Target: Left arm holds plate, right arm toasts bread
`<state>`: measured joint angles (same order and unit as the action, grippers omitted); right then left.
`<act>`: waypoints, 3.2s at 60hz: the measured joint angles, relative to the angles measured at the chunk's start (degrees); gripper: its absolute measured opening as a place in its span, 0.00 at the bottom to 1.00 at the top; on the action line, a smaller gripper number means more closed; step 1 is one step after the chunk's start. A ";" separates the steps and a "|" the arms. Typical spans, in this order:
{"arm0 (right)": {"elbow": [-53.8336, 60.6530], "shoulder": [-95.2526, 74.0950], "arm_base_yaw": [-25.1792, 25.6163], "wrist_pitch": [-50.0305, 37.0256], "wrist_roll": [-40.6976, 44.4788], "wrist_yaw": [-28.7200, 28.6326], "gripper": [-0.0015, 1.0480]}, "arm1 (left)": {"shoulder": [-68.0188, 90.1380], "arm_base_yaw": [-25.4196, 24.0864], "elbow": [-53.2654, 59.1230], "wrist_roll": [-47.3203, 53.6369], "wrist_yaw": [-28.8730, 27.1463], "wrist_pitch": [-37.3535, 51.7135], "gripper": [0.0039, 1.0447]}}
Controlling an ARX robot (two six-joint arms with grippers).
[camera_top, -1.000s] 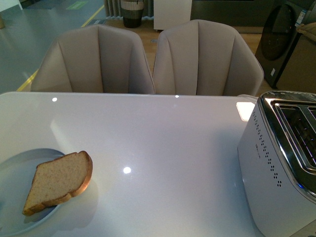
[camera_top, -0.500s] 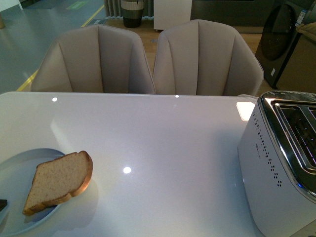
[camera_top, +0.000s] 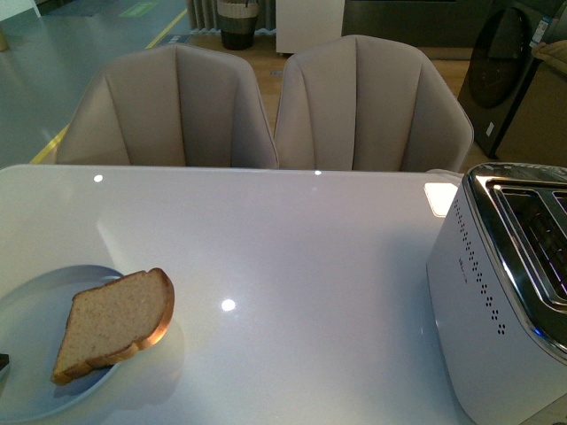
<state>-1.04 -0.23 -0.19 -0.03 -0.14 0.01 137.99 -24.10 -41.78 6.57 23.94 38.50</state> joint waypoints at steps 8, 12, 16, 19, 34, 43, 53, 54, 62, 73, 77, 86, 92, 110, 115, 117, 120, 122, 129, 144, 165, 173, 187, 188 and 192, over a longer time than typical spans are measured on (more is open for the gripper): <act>0.00 0.00 0.00 0.00 0.00 0.00 0.92 | 0.02 0.07 -0.13 -2.84 0.96 -1.05 0.09; 0.00 0.00 0.00 0.00 0.00 0.00 0.92 | 0.00 0.04 -0.31 -4.72 2.21 -1.38 0.03; 0.00 0.00 0.00 0.00 0.00 0.00 0.92 | -0.17 0.07 -0.33 -5.90 2.80 -1.99 0.03; 0.00 0.00 0.00 0.00 0.00 0.00 0.92 | -0.46 0.04 -0.31 -6.86 3.23 -2.60 0.03; 0.02 0.00 0.00 0.00 0.00 0.00 0.92 | -7.26 -0.31 1.99 -12.44 4.09 -9.46 0.03; 0.00 0.00 0.00 0.00 0.00 0.00 0.92 | -14.78 -0.24 3.63 -16.09 5.38 -12.57 0.03; 0.00 0.00 0.00 0.00 0.00 0.00 0.92 | -26.49 1.64 5.66 -20.61 6.56 -17.94 0.03; 0.00 0.00 0.00 0.00 0.00 0.00 0.92 | -27.15 1.81 5.75 -20.87 6.54 -18.29 0.03; 0.00 0.00 0.00 0.00 0.00 0.00 0.92 | -35.15 4.83 6.56 -23.93 6.38 -22.73 0.03; 0.00 0.00 0.00 0.00 0.00 0.00 0.92 | -44.74 10.49 6.56 -28.09 4.46 -27.63 0.03; 0.00 0.00 0.00 0.00 0.00 0.00 0.92 | -48.13 13.31 6.56 -30.16 3.15 -29.40 0.03; 0.00 0.00 0.00 0.00 0.00 0.00 0.92 | -53.75 19.78 6.27 -34.69 -0.37 -32.96 0.03; 0.02 0.00 0.00 0.00 0.00 0.00 0.92 | -56.72 25.16 5.25 -38.01 -2.99 -35.04 0.03; 0.00 0.00 0.00 0.00 0.00 0.00 0.92 | -58.80 38.73 2.75 -45.75 -9.66 -37.42 0.03; 0.00 0.00 0.00 0.00 0.00 0.00 0.92 | -58.49 41.09 2.19 -47.12 -10.58 -37.44 0.03; 0.00 0.00 0.00 0.00 0.00 0.00 0.92 | -58.18 42.29 1.81 -47.89 -10.91 -37.42 0.03; 0.00 0.00 0.00 0.00 0.00 0.00 0.92 | -57.79 43.95 1.38 -48.72 -11.54 -37.40 0.03; 0.00 0.00 0.00 0.00 0.00 0.00 0.92 | -57.61 44.68 1.20 -49.27 -11.78 -37.38 0.03; 0.02 0.00 0.00 0.00 0.00 0.00 0.92 | -57.27 46.45 0.94 -50.21 -12.44 -37.38 0.03; 0.00 0.00 0.00 0.00 0.00 0.00 0.92 | -57.27 46.75 0.87 -50.82 -12.94 -37.38 0.03; 0.00 0.00 0.00 0.00 0.00 0.00 0.92 | -57.27 46.77 0.87 -50.84 -13.03 -37.38 0.03; 0.00 0.00 0.00 0.00 0.00 0.00 0.92 | -57.27 46.77 0.87 -50.84 -13.00 -37.38 0.03; 0.00 0.00 0.00 0.00 0.00 0.00 0.92 | -57.27 46.77 0.87 -50.84 -13.03 -37.38 0.03; 0.00 0.00 0.00 0.00 0.00 0.00 0.92 | -57.27 46.77 0.87 -50.84 -13.03 -37.38 0.03; -0.04 -0.09 0.00 0.11 -0.17 0.04 0.92 | -57.27 46.77 0.87 -50.84 -13.00 -37.38 0.03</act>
<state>-1.08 -0.32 -0.19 0.08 -0.32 0.05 80.73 22.68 -40.91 -44.27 10.94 1.13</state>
